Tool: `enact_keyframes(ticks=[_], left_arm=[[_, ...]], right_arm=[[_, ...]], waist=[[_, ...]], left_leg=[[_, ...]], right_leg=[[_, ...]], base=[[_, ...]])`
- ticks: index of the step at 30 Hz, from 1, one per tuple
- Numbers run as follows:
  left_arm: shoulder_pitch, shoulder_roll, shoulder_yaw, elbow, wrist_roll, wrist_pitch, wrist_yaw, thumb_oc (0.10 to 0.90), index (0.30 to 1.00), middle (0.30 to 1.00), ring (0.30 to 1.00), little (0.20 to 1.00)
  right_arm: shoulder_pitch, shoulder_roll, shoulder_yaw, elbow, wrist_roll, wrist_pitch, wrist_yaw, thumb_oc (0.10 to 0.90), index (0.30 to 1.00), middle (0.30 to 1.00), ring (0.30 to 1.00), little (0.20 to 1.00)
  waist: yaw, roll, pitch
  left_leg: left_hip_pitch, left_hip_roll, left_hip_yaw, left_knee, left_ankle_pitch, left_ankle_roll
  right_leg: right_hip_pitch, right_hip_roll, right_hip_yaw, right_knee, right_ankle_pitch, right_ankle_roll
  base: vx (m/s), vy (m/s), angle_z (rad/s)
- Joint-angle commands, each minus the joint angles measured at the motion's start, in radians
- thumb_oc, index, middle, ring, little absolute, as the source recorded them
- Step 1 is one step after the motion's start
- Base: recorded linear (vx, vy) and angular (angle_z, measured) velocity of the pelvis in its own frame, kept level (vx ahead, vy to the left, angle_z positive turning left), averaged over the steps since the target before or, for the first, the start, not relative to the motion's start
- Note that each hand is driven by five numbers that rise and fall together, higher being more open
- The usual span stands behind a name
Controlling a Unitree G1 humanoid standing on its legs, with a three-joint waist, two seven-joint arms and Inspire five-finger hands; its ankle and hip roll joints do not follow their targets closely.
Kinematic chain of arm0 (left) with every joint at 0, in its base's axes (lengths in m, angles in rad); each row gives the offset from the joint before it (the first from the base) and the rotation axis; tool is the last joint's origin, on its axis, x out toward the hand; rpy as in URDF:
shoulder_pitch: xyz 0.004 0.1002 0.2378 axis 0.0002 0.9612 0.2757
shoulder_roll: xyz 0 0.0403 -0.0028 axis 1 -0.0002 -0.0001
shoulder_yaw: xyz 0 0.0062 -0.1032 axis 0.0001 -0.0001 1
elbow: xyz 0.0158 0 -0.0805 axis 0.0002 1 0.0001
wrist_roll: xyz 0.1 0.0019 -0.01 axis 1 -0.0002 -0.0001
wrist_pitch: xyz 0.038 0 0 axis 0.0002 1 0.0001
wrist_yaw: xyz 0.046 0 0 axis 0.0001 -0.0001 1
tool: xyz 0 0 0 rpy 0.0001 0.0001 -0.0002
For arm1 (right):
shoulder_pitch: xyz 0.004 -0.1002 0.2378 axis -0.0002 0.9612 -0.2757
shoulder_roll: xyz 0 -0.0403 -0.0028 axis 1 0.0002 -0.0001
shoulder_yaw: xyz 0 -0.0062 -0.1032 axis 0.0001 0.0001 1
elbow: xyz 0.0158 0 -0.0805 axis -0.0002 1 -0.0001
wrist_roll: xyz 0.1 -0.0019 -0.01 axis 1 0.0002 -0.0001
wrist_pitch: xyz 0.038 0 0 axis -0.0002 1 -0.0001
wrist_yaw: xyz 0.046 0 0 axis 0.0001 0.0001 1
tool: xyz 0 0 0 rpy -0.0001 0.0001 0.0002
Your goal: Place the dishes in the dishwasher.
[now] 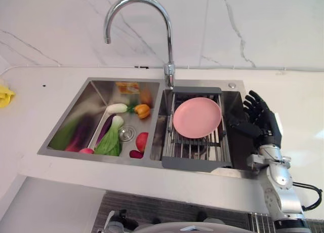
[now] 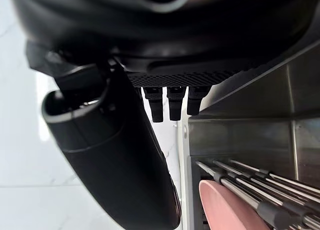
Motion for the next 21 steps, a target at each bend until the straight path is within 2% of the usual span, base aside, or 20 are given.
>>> enact_keyframes(ticks=[1, 3, 6, 11, 13, 16, 17, 18, 19, 21], left_arm=[[-0.011, 0.036, -0.016, 0.062, 0.070, 0.000, -0.015, 0.800, 0.900, 0.900, 0.900, 0.900], [-0.011, 0.036, -0.016, 0.062, 0.070, -0.001, -0.015, 0.800, 0.900, 0.900, 0.900, 0.900], [-0.003, 0.048, -0.002, 0.075, 0.099, 0.002, -0.026, 0.800, 0.900, 0.900, 0.900, 0.900], [0.021, 0.070, 0.020, 0.076, 0.143, -0.005, -0.069, 0.800, 0.900, 0.900, 0.900, 0.900], [0.027, 0.072, 0.024, 0.073, 0.149, -0.009, -0.083, 0.800, 0.900, 0.900, 0.900, 0.900], [0.031, 0.075, 0.025, 0.071, 0.147, -0.012, -0.091, 0.800, 0.900, 0.900, 0.900, 0.900], [0.032, 0.080, 0.023, 0.068, 0.143, -0.016, -0.103, 0.800, 0.900, 0.900, 0.900, 0.900], [0.032, 0.079, 0.023, 0.068, 0.143, -0.016, -0.103, 0.800, 0.900, 0.900, 0.900, 0.900], [0.033, 0.085, 0.022, 0.062, 0.130, -0.021, -0.113, 0.800, 0.900, 0.900, 0.900, 0.900], [0.035, 0.086, 0.023, 0.061, 0.125, -0.022, -0.115, 0.800, 0.900, 0.900, 0.900, 0.900]], right_arm=[[-0.045, -0.033, -0.069, -0.153, -0.114, -0.077, 0.006, 0.800, 0.900, 0.900, 0.900, 0.900], [-0.045, -0.033, -0.069, -0.154, -0.114, -0.076, 0.006, 0.800, 0.900, 0.900, 0.900, 0.900], [-0.045, -0.112, -0.107, -0.206, -0.203, -0.065, 0.032, 0.800, 0.900, 0.900, 0.900, 0.900], [-0.027, -0.337, -0.140, -0.277, -0.329, -0.037, 0.184, 0.800, 0.900, 0.900, 0.900, 0.900], [-0.017, -0.409, -0.150, -0.305, -0.341, -0.027, 0.235, 0.800, 0.900, 0.900, 0.900, 0.900], [-0.016, -0.440, -0.143, -0.315, -0.335, -0.025, 0.263, 0.800, 0.900, 0.900, 0.900, 0.900], [-0.028, -0.493, -0.123, -0.328, -0.329, -0.018, 0.309, 0.800, 0.900, 0.900, 0.900, 0.900], [-0.029, -0.494, -0.122, -0.327, -0.328, -0.018, 0.309, 0.800, 0.900, 0.900, 0.900, 0.900], [-0.060, -0.582, -0.079, -0.337, -0.341, -0.013, 0.365, 0.800, 0.900, 0.900, 0.900, 0.900], [-0.071, -0.597, -0.068, -0.340, -0.336, -0.013, 0.375, 0.800, 0.900, 0.900, 0.900, 0.900]], waist=[[0.006, -0.083, -0.019], [0.006, -0.083, -0.019], [0.007, -0.087, -0.023], [0.007, -0.093, -0.027], [0.007, -0.094, -0.029], [0.008, -0.094, -0.030], [0.008, -0.095, -0.031], [0.008, -0.095, -0.031], [0.010, -0.097, -0.033], [0.011, -0.098, -0.034]], left_leg=[[-0.017, 0.054, -0.027, -0.004, 0.006, -0.051], [-0.016, 0.054, -0.027, -0.004, 0.005, -0.052], [-0.006, 0.052, -0.024, -0.004, -0.003, -0.050], [0.002, 0.050, -0.016, -0.004, -0.011, -0.051], [0.004, 0.050, -0.015, -0.004, -0.013, -0.052], [0.006, 0.050, -0.013, -0.004, -0.015, -0.052], [0.007, 0.049, -0.011, -0.004, -0.017, -0.052], [0.007, 0.049, -0.011, -0.004, -0.017, -0.052], [0.008, 0.049, -0.009, -0.004, -0.019, -0.052], [0.010, 0.047, -0.009, -0.004, -0.021, -0.051]], right_leg=[[0.091, -0.058, 0.136, -0.094, -0.021, 0.091], [0.092, -0.057, 0.136, -0.095, -0.021, 0.091], [0.103, -0.058, 0.131, -0.099, -0.023, 0.095], [0.106, -0.063, 0.135, -0.105, -0.017, 0.102], [0.107, -0.064, 0.137, -0.107, -0.016, 0.104], [0.109, -0.065, 0.137, -0.108, -0.014, 0.106], [0.108, -0.067, 0.138, -0.110, -0.013, 0.108], [0.108, -0.067, 0.138, -0.110, -0.013, 0.108], [0.108, -0.071, 0.140, -0.111, -0.011, 0.111], [0.109, -0.072, 0.140, -0.112, -0.010, 0.111]], base=[[0.00, 0.000, 0.00], [0.00, 0.011, -0.02], [0.01, 0.036, -0.02], [0.00, 0.025, -0.02], [0.00, 0.022, -0.06], [0.00, 0.015, -0.03], [0.00, 0.000, 0.00], [-0.03, 0.052, -0.03], [-0.01, 0.032, -0.02], [-0.01, 0.032, -0.03]])
